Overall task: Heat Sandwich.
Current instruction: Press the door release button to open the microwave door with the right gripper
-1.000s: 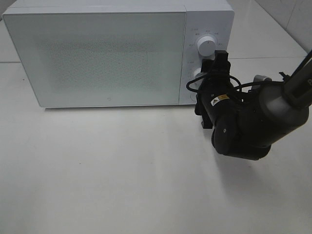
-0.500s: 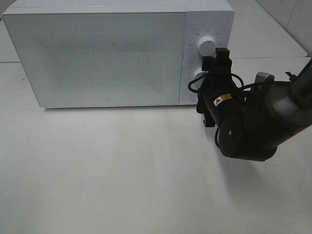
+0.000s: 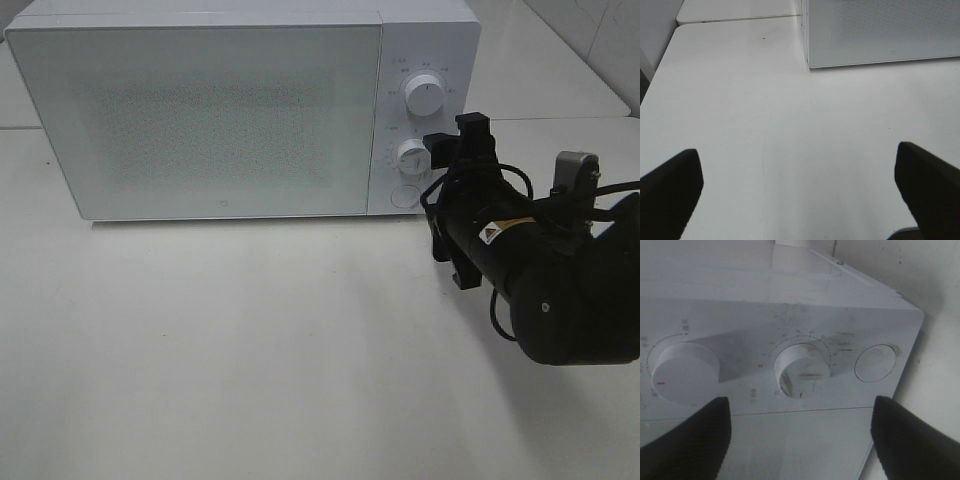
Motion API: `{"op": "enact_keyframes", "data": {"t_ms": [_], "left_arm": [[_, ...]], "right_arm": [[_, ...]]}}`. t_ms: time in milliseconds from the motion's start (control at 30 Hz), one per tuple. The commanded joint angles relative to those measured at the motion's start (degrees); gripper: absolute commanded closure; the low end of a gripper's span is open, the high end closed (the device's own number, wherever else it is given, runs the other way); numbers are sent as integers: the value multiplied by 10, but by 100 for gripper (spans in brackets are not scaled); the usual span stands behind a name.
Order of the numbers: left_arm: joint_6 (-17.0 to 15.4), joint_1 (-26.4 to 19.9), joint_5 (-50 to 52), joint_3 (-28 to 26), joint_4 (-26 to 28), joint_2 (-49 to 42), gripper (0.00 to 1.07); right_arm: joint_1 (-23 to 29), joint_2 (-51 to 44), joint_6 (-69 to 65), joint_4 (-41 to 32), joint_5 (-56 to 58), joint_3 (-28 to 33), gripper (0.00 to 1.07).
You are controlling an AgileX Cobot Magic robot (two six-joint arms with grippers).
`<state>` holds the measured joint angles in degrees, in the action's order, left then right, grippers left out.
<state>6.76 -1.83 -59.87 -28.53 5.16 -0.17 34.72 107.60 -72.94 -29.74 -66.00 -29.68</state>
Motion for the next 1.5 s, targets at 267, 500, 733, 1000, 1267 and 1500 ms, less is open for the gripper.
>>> {"op": "enact_keyframes", "data": {"t_ms": [267,500,733,1000,1267,1500], "left_arm": [[-4,-2,5,1,2,-15,7],[-4,-2,5,1,2,-15,7],[-4,-2,5,1,2,-15,7],[-4,-2,5,1,2,-15,7],[-4,-2,5,1,2,-15,7],[-4,-2,5,1,2,-15,7]], "right_arm": [[-2,-117,275,10,195,38,32],[-2,-176,507,3,340,31,32],[-2,-208,773,10,493,-14,32],[-2,-218,960,11,723,-87,32],[-2,-247,973,65,923,-140,32],[-2,-300,971,84,995,-146,32]]}}
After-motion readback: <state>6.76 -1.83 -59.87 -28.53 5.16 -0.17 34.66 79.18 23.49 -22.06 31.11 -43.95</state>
